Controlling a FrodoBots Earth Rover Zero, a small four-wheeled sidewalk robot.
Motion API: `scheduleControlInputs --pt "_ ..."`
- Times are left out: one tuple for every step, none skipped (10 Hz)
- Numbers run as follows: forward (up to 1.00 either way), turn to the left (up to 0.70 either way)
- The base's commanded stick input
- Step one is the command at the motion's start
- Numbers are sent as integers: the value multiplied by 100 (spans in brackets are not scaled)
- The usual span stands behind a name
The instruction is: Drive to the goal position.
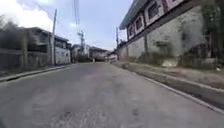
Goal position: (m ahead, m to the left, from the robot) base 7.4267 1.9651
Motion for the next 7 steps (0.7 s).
scheduleControlInputs --pt "100 0" --pt "100 0" --pt "100 0" --pt "100 0" --pt "100 0" --pt "100 0" --pt "100 0"
